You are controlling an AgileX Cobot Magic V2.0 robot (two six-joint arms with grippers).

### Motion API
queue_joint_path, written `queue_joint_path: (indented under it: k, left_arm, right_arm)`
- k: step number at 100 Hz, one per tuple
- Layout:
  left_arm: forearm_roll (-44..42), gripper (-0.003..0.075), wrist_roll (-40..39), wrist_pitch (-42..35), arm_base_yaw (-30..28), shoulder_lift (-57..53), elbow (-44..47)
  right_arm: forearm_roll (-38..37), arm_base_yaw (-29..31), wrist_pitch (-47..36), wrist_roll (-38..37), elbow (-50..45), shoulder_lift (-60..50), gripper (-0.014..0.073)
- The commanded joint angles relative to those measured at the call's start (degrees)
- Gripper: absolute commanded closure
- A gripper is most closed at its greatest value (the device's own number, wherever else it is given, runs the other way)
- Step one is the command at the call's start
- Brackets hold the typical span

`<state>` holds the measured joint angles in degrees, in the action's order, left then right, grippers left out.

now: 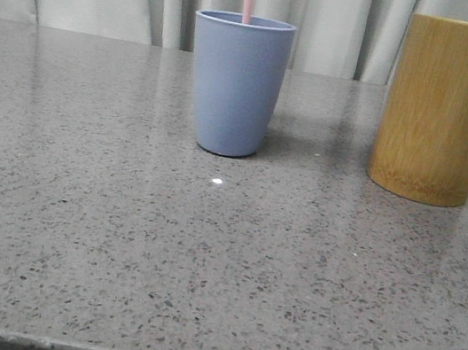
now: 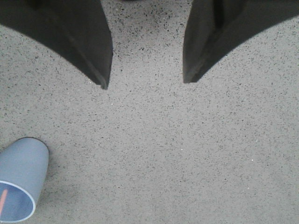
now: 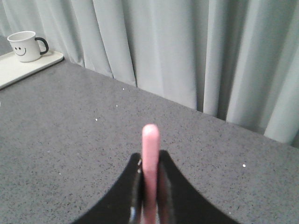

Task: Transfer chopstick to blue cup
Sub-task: 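Carry the pink stick over the blue cup and lower it inside, then open the right gripper to release the stick and raise it away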

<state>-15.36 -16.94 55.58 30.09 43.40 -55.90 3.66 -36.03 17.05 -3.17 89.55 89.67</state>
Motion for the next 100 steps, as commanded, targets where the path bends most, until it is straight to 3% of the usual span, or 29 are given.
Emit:
queue_joint_path:
  k: [1, 48, 83, 100]
  left_arm:
    - [-0.47, 0.0373, -0.51, -3.25, 0.5, -0.24, -1.55]
    - [-0.47, 0.0373, -0.51, -3.25, 0.5, -0.24, -1.55]
    - [-0.47, 0.0373, -0.51, -3.25, 0.5, -0.24, -1.55]
    - [-0.47, 0.0373, -0.51, -3.25, 0.5, -0.24, -1.55]
  right_arm:
    - [-0.93, -0.13, -4.83, 0.43, 1.46, -0.92, 0.0661]
    - [-0.93, -0.07, -7.59, 0.43, -3.69, -0.27, 0.0652]
    - [-0.93, -0.07, -6.07, 0.43, -3.69, -0.34, 0.0385]
    - [-0.93, -0.07, -6.07, 0.43, -3.69, -0.76, 0.0327]
